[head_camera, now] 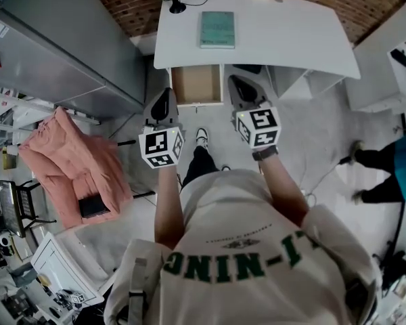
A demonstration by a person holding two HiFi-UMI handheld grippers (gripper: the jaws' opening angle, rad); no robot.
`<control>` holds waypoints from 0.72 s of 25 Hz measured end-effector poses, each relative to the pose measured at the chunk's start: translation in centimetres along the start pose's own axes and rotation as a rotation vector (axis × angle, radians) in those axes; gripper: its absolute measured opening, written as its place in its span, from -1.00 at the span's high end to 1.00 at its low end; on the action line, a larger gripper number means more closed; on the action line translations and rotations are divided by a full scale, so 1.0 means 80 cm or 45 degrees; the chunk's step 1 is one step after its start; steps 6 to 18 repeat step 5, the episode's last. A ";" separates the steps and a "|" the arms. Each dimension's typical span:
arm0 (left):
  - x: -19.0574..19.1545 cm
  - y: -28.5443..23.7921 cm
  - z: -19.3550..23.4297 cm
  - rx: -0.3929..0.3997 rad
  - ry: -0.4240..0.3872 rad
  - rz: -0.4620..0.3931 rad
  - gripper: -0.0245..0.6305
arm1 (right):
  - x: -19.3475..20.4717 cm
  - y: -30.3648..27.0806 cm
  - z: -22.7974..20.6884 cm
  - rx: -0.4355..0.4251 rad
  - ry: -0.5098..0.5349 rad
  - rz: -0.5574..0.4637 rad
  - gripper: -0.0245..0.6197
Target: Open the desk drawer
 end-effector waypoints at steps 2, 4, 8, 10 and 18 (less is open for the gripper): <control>-0.001 -0.007 -0.001 -0.005 0.001 -0.007 0.92 | -0.002 -0.002 -0.004 -0.015 0.015 0.001 0.94; -0.002 -0.015 -0.001 -0.005 0.000 -0.013 0.92 | -0.003 -0.005 -0.006 -0.041 0.034 0.009 0.94; -0.002 -0.020 0.000 -0.005 0.000 -0.015 0.92 | -0.004 -0.007 -0.006 -0.055 0.043 0.014 0.94; -0.002 -0.020 0.000 -0.005 0.000 -0.015 0.92 | -0.004 -0.007 -0.006 -0.055 0.043 0.014 0.94; -0.002 -0.020 0.000 -0.005 0.000 -0.015 0.92 | -0.004 -0.007 -0.006 -0.055 0.043 0.014 0.94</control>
Point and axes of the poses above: the fingertips, and each gripper's own axes: y backward along the fingers, z to its left, x out of its underside, the point moved 4 cm from there along y, backward along the fingers, and after that the axes turned 6 degrees about -z, right-handed, at the moved point
